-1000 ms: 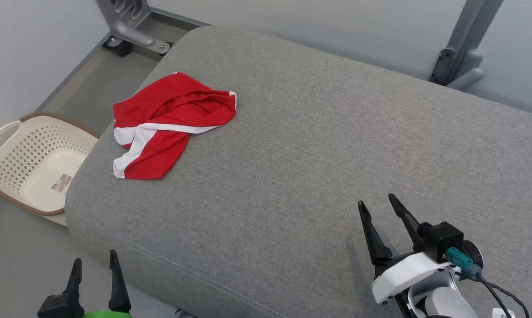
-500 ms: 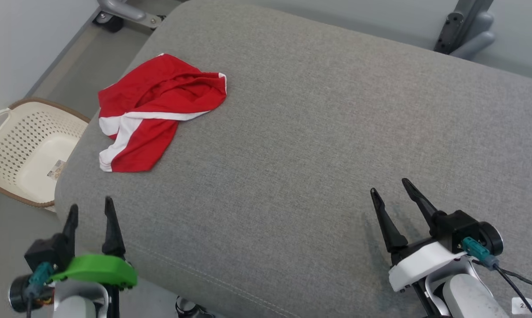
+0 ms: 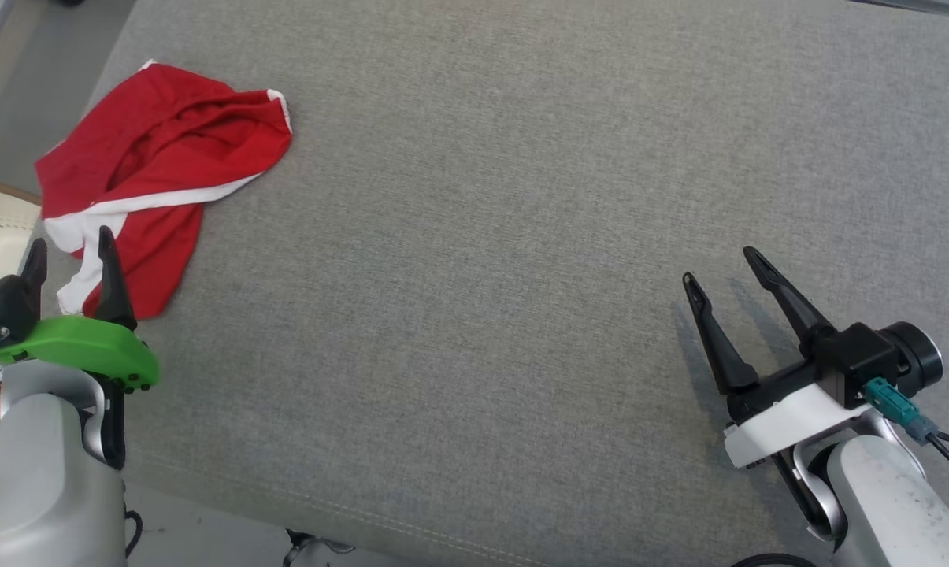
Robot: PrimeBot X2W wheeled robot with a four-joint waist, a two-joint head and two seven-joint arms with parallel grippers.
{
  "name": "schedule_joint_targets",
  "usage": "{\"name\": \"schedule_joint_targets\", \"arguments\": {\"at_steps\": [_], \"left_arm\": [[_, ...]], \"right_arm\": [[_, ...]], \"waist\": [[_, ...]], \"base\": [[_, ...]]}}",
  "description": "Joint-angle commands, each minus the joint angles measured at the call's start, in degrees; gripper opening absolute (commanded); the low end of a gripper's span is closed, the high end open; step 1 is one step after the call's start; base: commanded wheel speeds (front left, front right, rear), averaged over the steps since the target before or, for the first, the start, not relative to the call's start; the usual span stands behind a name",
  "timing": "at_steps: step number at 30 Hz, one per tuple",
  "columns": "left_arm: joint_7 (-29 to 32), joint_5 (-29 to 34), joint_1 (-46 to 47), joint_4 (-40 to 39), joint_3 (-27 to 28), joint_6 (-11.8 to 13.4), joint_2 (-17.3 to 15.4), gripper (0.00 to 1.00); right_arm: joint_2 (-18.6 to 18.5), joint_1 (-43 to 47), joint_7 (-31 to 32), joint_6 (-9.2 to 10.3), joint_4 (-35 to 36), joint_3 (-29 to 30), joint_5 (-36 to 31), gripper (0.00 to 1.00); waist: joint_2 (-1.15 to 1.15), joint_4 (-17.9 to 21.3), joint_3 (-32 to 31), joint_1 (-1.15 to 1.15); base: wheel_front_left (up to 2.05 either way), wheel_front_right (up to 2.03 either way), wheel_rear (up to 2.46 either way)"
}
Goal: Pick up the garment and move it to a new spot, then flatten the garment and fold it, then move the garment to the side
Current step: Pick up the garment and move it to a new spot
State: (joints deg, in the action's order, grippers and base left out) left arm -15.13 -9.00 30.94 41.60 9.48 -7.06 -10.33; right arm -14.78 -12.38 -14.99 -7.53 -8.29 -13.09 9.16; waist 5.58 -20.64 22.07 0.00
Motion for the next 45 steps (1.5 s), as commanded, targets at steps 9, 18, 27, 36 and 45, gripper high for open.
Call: {"name": "schedule_joint_targets", "arguments": {"at_steps": [9, 18, 27, 36, 45], "left_arm": [[0.00, 3.47, 7.58, 5.68, -1.88, -0.15, -3.80, 1.00], [0.00, 5.70, 13.32, 9.03, -5.55, -0.37, -4.76, 1.00], [0.01, 6.38, 17.73, 17.69, -7.04, 0.66, -4.88, 1.00], [0.12, 4.84, 19.66, 21.05, -6.47, 1.16, -5.65, 0.00], [0.00, 5.91, 16.15, 3.90, -11.28, -0.04, -0.99, 0.00]], "right_arm": [[-1.83, -0.52, -0.10, 0.09, 1.88, 1.66, 0.12, 1.00], [-1.77, -1.92, -0.11, 0.09, 2.82, 1.39, 0.09, 1.00], [-1.44, -2.78, -0.10, 0.09, 2.60, 1.26, 0.36, 1.00], [-0.77, -3.55, -0.05, 0.09, 2.05, 2.09, 0.90, 1.00], [3.17, -3.22, -0.05, 0.08, 0.01, 1.87, 2.10, 1.00]], "waist": [[0.01, 6.45, 7.54, 0.00], [0.01, 9.41, 10.00, 0.00], [0.01, 11.45, 12.19, 0.00], [0.01, 13.15, 13.16, 0.00], [0.01, 14.14, 8.52, 0.00]], "base": [[0.00, 0.00, 0.00], [0.00, 0.00, 0.00], [0.00, 0.00, 0.00], [0.00, 0.00, 0.00], [0.00, 0.00, 0.00]]}}
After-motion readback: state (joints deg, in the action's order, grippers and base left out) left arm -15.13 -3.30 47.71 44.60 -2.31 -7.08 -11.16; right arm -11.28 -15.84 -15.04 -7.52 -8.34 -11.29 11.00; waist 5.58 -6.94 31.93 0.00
